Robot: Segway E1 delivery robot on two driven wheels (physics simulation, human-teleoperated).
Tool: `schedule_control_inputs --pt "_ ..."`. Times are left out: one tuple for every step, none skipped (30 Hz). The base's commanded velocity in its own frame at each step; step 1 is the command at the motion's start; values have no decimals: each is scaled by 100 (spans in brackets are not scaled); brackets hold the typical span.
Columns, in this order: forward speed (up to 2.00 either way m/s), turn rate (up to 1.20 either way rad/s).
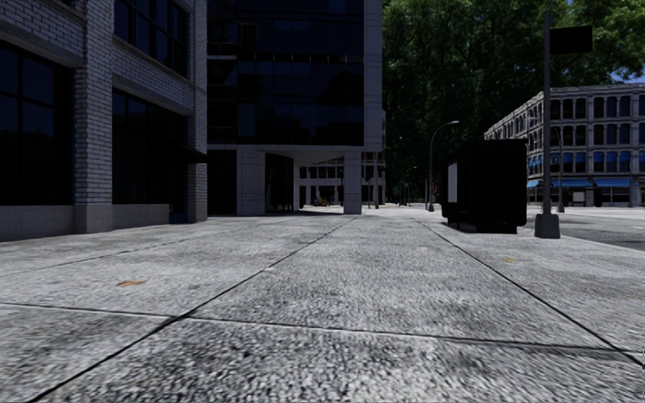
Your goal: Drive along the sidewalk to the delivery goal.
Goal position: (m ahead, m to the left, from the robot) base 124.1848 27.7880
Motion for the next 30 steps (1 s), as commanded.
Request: schedule_control_inputs --pt "200 0" --pt "200 0" --pt "200 0" --pt "200 0" --pt "200 0" --pt "200 0" --pt "200 0" --pt "200 0" --pt "200 0" --pt "200 0" --pt "200 0" --pt "200 0" --pt "200 0" --pt "200 0" --pt "200 0" --pt "200 0" --pt "200 0" --pt "200 0" --pt "200 0" --pt "200 0" --pt "200 0" --pt "200 0" --pt "200 0" --pt "200 0" --pt "200 0" --pt "200 0" --pt "200 0" --pt "200 0" --pt "200 0" --pt "200 0"
